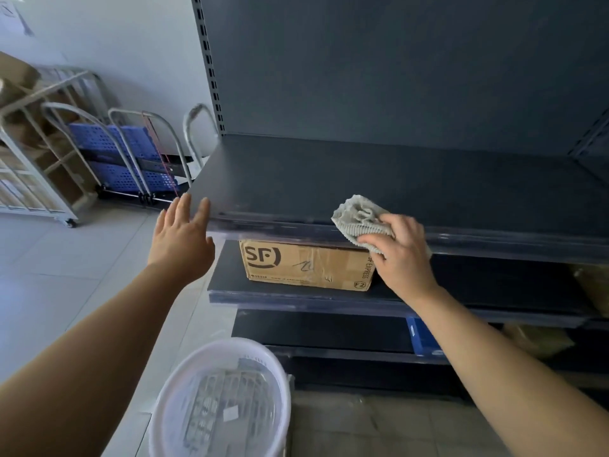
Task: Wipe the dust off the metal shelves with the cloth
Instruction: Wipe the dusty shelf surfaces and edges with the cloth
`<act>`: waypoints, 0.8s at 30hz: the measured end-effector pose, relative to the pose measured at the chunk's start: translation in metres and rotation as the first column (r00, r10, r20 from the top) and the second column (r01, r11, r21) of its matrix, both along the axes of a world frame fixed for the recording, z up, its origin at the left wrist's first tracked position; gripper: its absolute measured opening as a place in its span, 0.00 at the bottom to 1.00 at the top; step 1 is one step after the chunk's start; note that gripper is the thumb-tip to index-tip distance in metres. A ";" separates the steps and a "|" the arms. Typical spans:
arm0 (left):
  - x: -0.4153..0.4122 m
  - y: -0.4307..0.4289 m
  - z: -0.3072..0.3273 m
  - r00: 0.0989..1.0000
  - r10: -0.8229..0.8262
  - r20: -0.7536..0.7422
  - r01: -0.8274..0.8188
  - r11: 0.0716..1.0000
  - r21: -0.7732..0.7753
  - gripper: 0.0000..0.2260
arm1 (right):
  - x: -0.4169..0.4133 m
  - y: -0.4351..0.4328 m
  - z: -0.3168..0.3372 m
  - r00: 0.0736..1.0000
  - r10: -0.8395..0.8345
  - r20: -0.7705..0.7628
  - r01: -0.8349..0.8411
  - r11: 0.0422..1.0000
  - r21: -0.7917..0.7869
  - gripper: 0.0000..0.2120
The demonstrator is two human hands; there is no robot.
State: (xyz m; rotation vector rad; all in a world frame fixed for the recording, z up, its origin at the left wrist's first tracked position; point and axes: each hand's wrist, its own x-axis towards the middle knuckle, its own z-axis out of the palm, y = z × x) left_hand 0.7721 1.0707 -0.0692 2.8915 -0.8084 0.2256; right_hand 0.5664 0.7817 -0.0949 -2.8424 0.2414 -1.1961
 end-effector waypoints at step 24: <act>0.035 0.074 0.013 0.970 -0.211 -0.122 0.196 0.972 -0.126 0.26 | 0.169 0.192 0.014 0.876 0.152 -0.457 -0.286 0.928 -0.239 0.11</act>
